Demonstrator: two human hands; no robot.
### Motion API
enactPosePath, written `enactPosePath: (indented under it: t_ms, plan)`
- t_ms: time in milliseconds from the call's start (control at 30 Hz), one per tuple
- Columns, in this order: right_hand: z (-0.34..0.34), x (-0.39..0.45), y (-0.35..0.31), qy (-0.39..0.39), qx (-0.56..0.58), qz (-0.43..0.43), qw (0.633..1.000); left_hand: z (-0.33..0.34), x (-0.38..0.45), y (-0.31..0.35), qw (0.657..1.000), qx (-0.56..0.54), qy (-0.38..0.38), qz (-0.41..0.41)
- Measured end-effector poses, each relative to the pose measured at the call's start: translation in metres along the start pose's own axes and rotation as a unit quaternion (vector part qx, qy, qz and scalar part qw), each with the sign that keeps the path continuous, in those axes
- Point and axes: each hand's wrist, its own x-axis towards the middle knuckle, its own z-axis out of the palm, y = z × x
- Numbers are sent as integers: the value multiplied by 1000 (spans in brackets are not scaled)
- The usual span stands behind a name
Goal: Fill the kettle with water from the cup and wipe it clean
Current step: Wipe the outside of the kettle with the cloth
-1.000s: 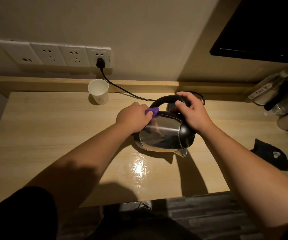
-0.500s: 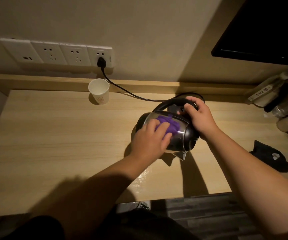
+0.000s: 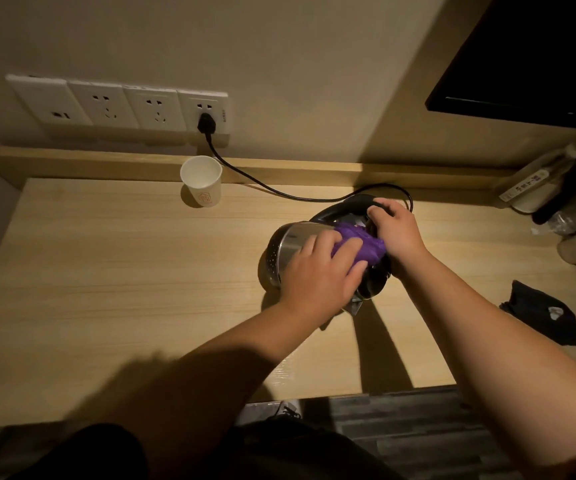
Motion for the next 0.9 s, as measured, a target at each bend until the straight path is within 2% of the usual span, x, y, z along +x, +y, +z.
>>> enactPosePath:
  t_ms: [133,200,267,333,500,600,700,800,900]
  plan:
    - [2,-1,2,1,7,26,1000,2,-4,-20,999,20,19,25]
    - [0,-1,3,16,10,39,999,3,-11,-46,998,21,14,-51]
    - [-1,-2,4,28,10,49,998,1,-17,-74,987,32,-28,-158]
    - [1,-2,4,33,2,53,998,1,-23,-92,979,48,-62,-189]
    - [3,1,1,57,12,85,995,-6,-16,-55,987,-6,-37,-158]
    - [5,1,1,58,23,113,992,-6,-17,-13,998,-45,3,-36]
    - [7,-2,6,48,33,166,984,-3,-23,-6,998,-19,17,56]
    - [5,-5,14,48,65,210,974,4,-38,-34,999,-8,29,38]
    - [2,-5,19,64,75,226,969,11,-52,-72,998,16,13,-57]
